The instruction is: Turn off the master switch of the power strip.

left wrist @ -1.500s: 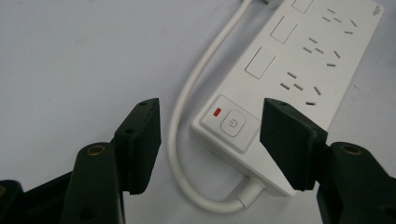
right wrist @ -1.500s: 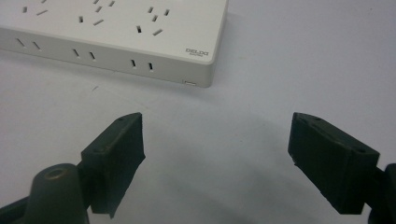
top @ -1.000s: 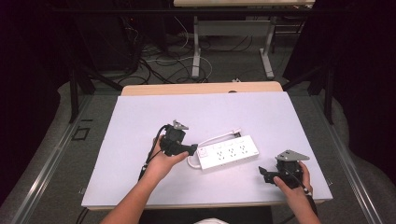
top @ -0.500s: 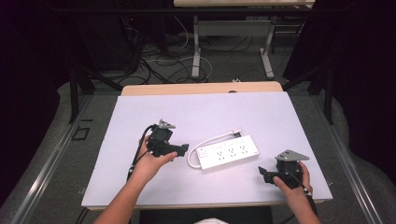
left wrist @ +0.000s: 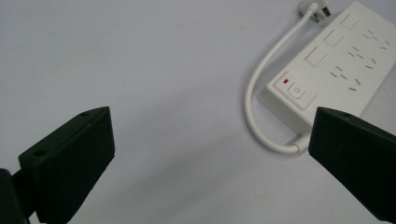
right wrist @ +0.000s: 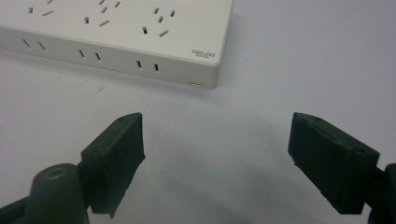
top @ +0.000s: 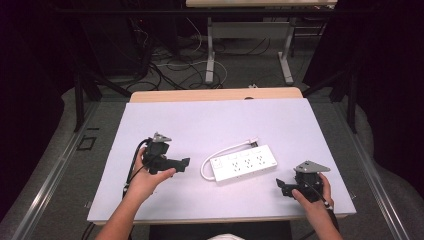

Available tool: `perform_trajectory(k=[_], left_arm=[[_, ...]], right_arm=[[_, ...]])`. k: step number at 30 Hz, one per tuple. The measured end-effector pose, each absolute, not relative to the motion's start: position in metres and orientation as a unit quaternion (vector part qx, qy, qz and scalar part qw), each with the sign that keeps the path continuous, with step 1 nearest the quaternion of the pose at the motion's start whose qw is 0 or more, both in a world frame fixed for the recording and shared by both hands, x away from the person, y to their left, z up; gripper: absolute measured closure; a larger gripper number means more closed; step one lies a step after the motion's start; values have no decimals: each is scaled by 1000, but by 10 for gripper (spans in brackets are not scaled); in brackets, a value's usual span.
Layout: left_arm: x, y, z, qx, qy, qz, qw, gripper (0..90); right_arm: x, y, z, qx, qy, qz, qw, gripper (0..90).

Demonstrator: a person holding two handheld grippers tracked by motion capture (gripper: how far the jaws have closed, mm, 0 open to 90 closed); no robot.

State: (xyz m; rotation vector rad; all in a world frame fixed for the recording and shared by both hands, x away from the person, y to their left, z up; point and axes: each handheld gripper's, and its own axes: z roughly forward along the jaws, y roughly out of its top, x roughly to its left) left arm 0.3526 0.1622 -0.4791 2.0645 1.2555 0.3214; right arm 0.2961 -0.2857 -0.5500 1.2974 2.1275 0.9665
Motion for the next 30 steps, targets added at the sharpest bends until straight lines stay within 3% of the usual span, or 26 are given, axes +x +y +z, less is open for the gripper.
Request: perform_trajectory(k=[30], left_arm=[[332, 246, -512, 713, 576, 162, 365, 4]], right_arm=[[296, -285, -551, 472, 774, 353, 231, 179]])
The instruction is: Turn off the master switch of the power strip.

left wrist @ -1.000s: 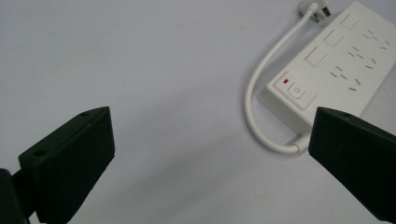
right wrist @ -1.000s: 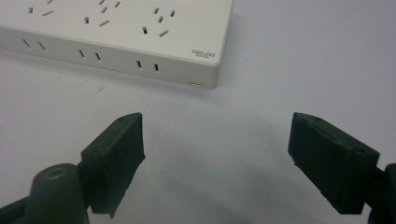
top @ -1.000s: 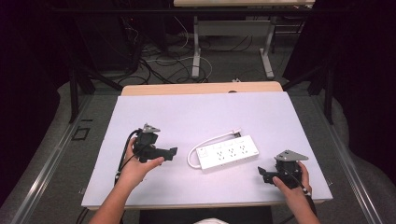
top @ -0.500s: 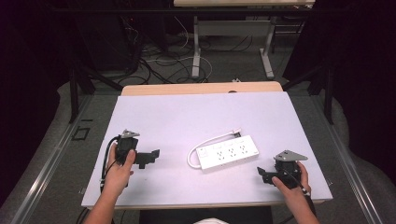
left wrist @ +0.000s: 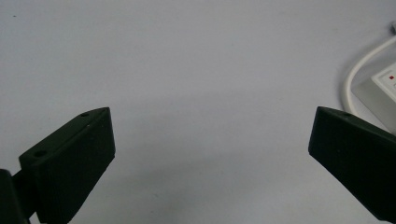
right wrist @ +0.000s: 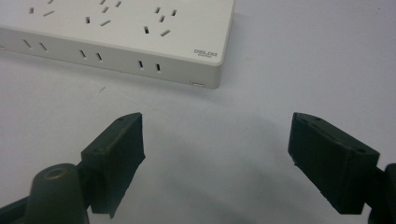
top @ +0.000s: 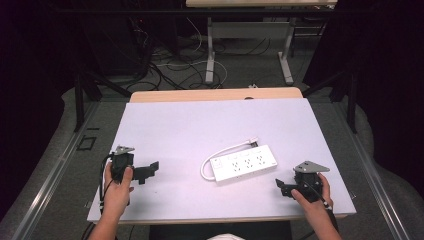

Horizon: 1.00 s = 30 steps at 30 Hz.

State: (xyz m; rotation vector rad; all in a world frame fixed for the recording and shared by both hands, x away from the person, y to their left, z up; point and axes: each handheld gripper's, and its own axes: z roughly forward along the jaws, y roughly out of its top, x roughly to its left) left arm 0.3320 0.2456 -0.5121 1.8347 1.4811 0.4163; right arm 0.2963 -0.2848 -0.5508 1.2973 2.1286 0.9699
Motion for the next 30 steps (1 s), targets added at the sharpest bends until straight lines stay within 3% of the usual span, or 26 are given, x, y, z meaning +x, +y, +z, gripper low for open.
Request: perform_trajectory(k=[30], left_arm=[[322, 281, -545, 693, 596, 173, 366, 5]], right_arm=[[297, -287, -551, 471, 775, 351, 233, 178]])
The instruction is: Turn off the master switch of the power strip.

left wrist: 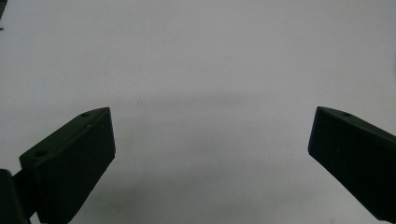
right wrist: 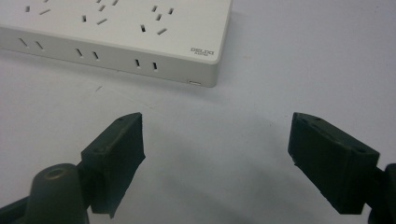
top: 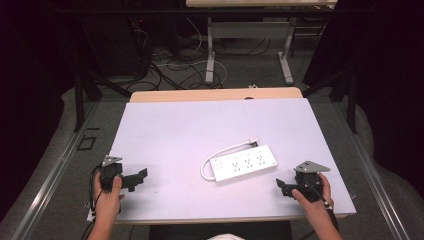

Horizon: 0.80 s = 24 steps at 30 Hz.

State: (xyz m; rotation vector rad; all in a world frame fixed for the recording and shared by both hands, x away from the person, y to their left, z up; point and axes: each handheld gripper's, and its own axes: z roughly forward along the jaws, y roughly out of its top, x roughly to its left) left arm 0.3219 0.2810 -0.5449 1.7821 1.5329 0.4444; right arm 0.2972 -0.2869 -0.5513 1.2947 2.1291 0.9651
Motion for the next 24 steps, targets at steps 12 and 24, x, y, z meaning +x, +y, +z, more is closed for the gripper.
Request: perform_trajectory(k=[12, 24], left_arm=[[322, 286, -553, 696, 596, 167, 365, 6], [322, 289, -556, 697, 600, 162, 359, 5]], right_arm=[[297, -288, -551, 476, 772, 352, 233, 179], [298, -289, -551, 472, 773, 352, 234, 179]])
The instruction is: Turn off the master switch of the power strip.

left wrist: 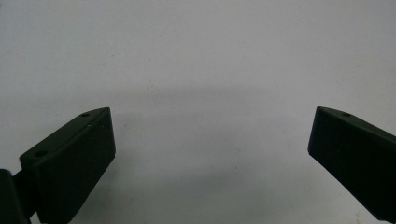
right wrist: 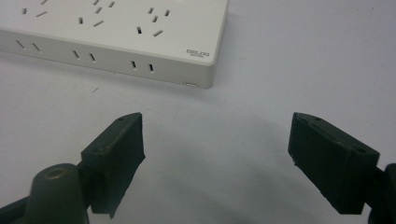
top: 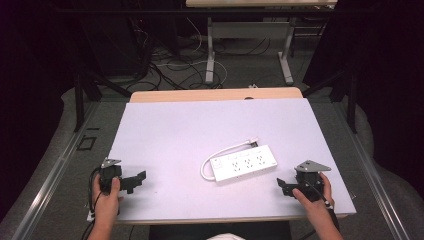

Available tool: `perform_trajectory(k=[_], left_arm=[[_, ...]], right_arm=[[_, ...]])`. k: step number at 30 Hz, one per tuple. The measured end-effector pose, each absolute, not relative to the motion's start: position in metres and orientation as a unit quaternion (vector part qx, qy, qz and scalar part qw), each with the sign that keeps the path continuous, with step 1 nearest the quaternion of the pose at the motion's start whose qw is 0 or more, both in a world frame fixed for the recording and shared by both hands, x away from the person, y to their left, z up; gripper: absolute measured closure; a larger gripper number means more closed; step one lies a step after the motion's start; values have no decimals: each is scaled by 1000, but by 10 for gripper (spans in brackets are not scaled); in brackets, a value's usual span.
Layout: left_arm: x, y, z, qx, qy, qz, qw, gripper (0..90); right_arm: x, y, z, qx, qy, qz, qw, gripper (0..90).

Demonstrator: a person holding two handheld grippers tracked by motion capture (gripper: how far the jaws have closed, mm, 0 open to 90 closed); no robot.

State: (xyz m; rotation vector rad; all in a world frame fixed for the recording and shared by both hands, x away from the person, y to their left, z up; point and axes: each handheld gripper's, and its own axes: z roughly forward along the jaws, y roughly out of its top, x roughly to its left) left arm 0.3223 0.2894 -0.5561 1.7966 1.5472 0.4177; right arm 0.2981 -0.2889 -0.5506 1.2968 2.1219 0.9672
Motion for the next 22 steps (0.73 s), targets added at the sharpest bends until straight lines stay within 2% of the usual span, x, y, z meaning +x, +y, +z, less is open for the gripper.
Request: perform_trajectory(k=[22], left_arm=[[323, 291, -558, 692, 604, 164, 361, 6]], right_arm=[[298, -289, -551, 477, 771, 351, 235, 179]])
